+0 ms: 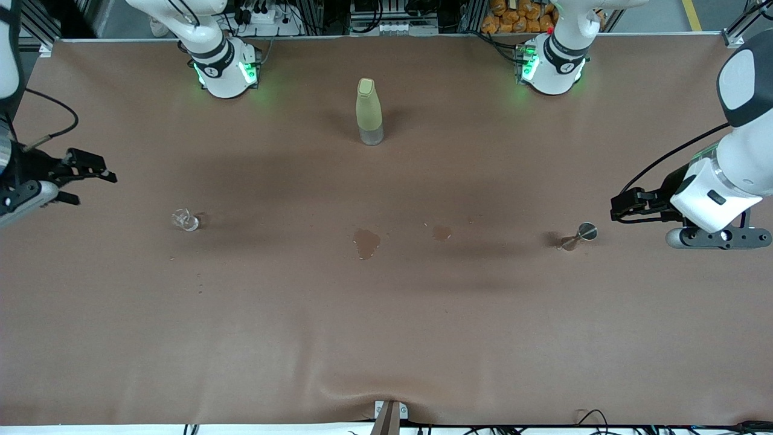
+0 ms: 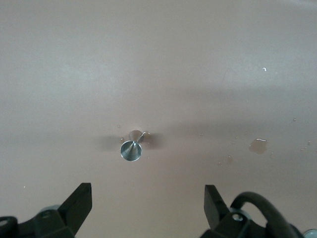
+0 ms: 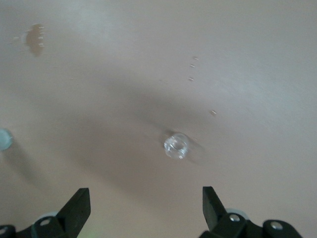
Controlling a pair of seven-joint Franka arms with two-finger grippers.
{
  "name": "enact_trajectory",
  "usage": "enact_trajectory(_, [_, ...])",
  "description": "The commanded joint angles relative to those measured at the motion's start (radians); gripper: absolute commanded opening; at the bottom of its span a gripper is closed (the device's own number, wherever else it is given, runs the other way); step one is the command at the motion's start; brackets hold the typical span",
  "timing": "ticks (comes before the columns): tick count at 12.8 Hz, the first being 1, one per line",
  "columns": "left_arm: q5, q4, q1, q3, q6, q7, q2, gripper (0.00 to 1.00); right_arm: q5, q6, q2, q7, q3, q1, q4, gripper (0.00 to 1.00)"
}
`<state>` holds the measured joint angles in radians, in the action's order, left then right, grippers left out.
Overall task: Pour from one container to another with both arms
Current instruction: 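Reach the right gripper to the clear glass beaker and close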
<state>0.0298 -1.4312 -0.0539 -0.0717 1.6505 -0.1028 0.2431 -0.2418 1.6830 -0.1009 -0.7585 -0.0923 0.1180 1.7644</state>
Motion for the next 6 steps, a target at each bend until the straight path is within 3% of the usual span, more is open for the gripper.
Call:
enact_trajectory(1, [0.002, -0.003, -0.004, 0.003, -0.006, -0.005, -0.014, 1.00, -0.118, 0.053, 0.001, -0.224, 0.005, 0.052, 0.090, 1.00])
enact_trajectory(6, [0.004, -0.003, -0.001, 0.003, -0.006, 0.000, -0.016, 1.00, -0.391, 0.055, -0.041, -0.843, 0.003, 0.211, 0.231, 1.00])
